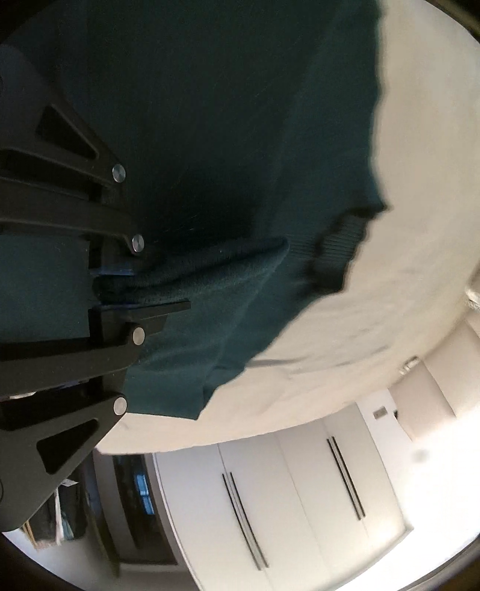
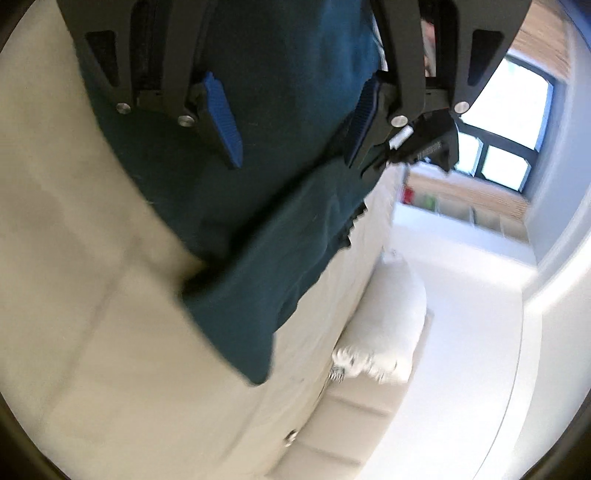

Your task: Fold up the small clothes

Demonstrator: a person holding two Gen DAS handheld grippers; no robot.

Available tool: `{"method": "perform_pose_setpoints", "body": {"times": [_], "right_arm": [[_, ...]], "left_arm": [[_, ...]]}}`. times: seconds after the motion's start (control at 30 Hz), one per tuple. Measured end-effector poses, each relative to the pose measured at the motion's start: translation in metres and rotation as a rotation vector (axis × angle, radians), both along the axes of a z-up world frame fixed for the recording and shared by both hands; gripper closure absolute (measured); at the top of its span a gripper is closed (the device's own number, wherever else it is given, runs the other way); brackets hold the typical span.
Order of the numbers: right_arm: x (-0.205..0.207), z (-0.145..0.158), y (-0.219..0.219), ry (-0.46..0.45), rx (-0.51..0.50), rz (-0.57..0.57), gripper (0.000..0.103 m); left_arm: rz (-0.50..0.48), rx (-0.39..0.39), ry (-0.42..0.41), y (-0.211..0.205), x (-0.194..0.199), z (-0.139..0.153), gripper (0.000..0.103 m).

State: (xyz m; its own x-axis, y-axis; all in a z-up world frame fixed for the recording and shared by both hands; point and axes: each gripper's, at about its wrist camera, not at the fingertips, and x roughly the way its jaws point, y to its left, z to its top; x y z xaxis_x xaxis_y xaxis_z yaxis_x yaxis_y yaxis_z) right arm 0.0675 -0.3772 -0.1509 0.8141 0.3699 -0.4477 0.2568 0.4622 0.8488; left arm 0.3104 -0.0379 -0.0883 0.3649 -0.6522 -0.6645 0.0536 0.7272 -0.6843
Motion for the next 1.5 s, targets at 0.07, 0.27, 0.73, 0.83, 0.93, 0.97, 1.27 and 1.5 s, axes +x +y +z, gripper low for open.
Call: {"method": "perform_pose_setpoints", "body": {"times": [0.07,0.27,0.73,0.83,0.93,0.97,1.27,1.5], "right_arm": [[-0.002,-0.004,-0.006,-0.009,0.051,-0.026,0.042],[0.01,0.0,-0.013,-0.054,0.161,-0.073,0.035],[0.002,0.035,-0.04,-0.074,0.096,-0.168,0.035],[0.013,0.029,-0.037,-0.048,0.108,-0.152,0.035],[0.023,0.024,-0.034,-0.025,0.113,-0.15,0.035],[0.024,0.023,-0.033,-0.021,0.113,-0.149,0.035],[0.051,0.022,-0.022,0.034,0.065,-0.114,0.035],[0.084,0.046,-0.012,0.018,-0.116,-0.065,0.035]], "left_arm": [[0.011,0.023,-0.031,0.007,-0.002,0.006,0.095],[0.076,0.032,-0.044,0.031,-0.007,0.004,0.095],[0.164,0.052,-0.035,0.08,0.001,-0.018,0.095],[0.169,0.056,-0.025,0.087,-0.001,-0.028,0.095],[0.146,0.079,0.013,0.08,0.0,-0.041,0.095],[0.147,0.077,0.016,0.08,-0.001,-0.045,0.095],[0.17,0.068,-0.013,0.089,-0.012,-0.045,0.095],[0.164,0.064,-0.003,0.098,-0.02,-0.047,0.095]]}}
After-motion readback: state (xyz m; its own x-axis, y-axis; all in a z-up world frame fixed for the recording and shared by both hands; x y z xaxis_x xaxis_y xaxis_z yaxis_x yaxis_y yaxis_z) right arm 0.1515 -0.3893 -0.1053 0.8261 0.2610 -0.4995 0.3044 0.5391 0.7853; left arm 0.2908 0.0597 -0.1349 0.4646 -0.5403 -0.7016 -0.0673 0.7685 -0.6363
